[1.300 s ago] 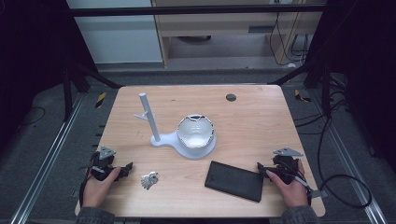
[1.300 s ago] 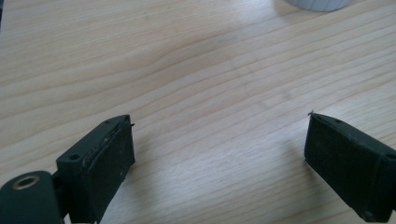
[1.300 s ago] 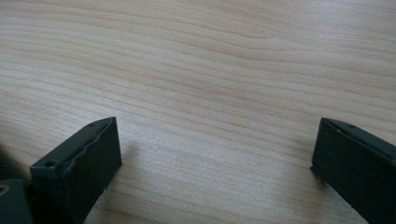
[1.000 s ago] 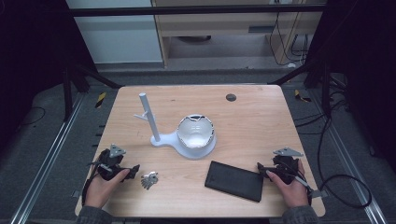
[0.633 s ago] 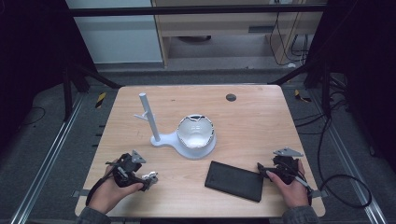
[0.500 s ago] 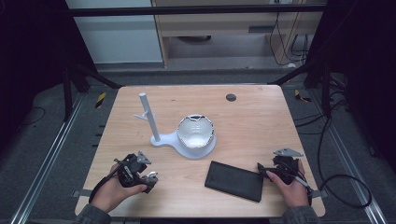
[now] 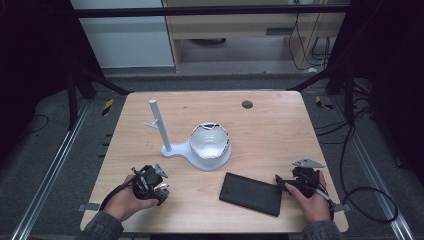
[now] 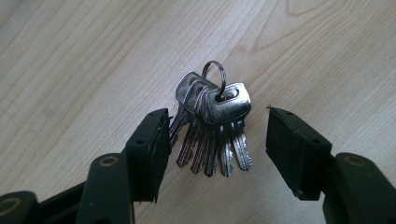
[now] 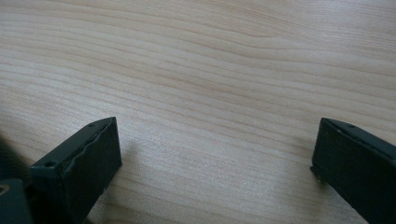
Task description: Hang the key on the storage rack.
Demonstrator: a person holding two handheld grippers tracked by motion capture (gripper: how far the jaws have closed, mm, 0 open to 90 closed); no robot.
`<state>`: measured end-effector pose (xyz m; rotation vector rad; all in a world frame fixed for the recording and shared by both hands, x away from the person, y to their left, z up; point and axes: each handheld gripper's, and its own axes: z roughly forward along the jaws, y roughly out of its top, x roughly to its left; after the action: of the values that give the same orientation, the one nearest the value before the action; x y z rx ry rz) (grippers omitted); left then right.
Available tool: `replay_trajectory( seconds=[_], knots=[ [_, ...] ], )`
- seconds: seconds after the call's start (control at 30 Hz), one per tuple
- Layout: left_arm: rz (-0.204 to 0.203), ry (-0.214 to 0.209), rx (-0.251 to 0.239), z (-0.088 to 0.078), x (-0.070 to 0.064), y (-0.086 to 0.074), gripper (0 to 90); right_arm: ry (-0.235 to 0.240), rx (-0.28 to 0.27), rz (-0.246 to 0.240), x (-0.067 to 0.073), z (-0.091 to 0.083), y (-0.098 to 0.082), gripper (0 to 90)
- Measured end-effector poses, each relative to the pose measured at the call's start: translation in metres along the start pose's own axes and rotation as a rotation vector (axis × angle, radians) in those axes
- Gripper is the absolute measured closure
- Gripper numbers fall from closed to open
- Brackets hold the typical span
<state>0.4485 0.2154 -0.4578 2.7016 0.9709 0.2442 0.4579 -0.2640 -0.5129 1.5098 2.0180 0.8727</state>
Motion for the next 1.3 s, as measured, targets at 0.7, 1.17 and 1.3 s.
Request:
replay_trajectory(
  seconds=[0.7,1.17,1.3],
  knots=[
    [0.005,-0.066,0.014,0.0071,0.0081,-0.0003,70.0,0.003,-0.001,-0.003,0.0003,-0.0003,-0.0003,1.4],
    [0.029,-0.065,0.006,0.0028,0.0086,0.0014,83.1,0.002,0.0,-0.004,0.0008,-0.0004,-0.0004,1.4],
    [0.049,-0.057,0.01,-0.0005,0.0084,0.0036,87.8,0.003,0.0,-0.006,0.0009,-0.0004,-0.0005,1.4]
  ],
)
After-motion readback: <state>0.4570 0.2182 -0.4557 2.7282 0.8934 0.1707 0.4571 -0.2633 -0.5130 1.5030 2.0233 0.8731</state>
